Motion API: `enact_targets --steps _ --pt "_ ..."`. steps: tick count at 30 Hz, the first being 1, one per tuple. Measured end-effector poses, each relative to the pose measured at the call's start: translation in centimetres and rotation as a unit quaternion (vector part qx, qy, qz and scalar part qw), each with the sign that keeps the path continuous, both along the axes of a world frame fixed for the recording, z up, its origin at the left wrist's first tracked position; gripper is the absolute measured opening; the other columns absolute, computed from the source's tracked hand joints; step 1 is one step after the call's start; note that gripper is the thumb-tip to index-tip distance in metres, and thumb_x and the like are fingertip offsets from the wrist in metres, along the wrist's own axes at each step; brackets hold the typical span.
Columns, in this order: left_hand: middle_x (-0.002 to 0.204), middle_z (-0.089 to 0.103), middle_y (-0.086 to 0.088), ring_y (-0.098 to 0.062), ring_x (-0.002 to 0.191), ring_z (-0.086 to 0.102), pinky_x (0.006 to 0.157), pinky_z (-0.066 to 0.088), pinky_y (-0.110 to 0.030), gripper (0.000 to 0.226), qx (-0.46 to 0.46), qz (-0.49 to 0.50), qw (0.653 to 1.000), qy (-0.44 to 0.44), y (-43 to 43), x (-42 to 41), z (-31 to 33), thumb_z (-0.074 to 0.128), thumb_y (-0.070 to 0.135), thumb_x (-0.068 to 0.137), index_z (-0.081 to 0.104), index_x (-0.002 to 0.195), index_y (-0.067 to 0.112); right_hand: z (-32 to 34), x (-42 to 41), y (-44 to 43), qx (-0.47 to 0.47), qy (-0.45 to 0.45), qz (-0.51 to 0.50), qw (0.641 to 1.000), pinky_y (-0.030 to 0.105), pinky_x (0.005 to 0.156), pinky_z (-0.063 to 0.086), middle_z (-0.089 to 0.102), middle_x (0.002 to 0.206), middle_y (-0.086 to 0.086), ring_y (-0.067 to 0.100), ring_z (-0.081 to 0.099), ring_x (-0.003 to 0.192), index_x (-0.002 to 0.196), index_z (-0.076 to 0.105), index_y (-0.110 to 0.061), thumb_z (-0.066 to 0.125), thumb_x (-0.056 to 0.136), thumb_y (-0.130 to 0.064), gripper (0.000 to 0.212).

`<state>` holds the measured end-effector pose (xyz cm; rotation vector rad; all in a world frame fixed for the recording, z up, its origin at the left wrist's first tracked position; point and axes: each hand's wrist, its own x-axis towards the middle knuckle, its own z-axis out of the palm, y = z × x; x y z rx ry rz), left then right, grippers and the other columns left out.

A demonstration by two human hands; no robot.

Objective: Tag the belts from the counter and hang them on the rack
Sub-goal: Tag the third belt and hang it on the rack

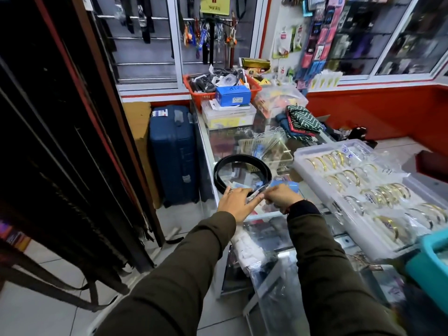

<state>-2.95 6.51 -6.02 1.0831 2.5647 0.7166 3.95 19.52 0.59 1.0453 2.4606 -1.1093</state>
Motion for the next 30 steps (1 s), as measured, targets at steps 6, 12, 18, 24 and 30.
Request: enact_targets --steps 6,12,18,24,30 --pt "0.127 0.071 -0.007 -0.031 0.121 0.061 0.104 0.047 -0.039 0.036 0.005 0.03 0.999 0.037 -0.4 -1.0 0.3 0.061 0.022 0.095 0.064 0.131 0.022 -3.1 -0.8 -0.4 0.293 0.059 0.053 0.953 0.048 0.1 0.045 0.054 0.131 0.012 0.036 0.05 0.125 0.13 0.055 -0.025 0.065 0.085 -0.022 0.046" --pt "0.121 0.072 -0.011 -0.035 0.115 0.063 0.096 0.052 -0.042 0.035 0.001 0.035 0.998 0.058 -2.4 -1.5 0.7 0.058 0.011 0.092 0.068 0.124 0.021 -4.7 -1.6 -1.4 0.314 0.041 0.188 0.93 0.058 0.117 0.007 0.06 0.135 -0.003 0.028 0.038 0.139 0.11 0.072 -0.032 0.067 0.087 -0.038 0.024" --pt "0.129 0.056 -0.005 -0.029 0.12 0.054 0.108 0.044 -0.046 0.027 0.09 0.074 0.988 0.103 -7.3 -1.8 1.3 0.063 0.01 0.09 0.067 0.116 0.015 -2.5 -1.7 -5.3 0.131 0.194 0.183 0.955 0.037 0.078 0.052 0.068 0.07 0.002 0.02 0.063 0.072 0.084 0.077 -0.017 0.077 0.082 -0.027 0.011" --pt "0.144 0.042 -0.007 -0.017 0.124 0.047 0.107 0.039 -0.026 0.06 0.316 0.232 0.92 0.024 -12.2 -1.4 4.9 0.065 0.011 0.095 0.041 0.148 0.019 1.9 -2.6 -10.6 -0.046 0.344 0.146 0.927 0.017 0.067 0.056 0.068 0.069 -0.004 -0.002 0.06 0.061 0.082 0.072 -0.016 0.077 0.081 -0.007 0.011" --pt "0.108 0.07 -0.011 -0.014 0.08 0.068 0.059 0.06 -0.019 0.023 0.469 0.313 0.813 -0.147 -16.2 -1.1 9.2 0.072 0.017 0.092 0.066 0.114 0.011 4.2 -3.9 -14.7 -0.165 0.408 0.108 0.892 0.041 0.092 0.059 0.079 0.094 0.009 0.014 0.073 0.088 0.106 0.076 -0.003 0.084 0.073 -0.014 0.035"
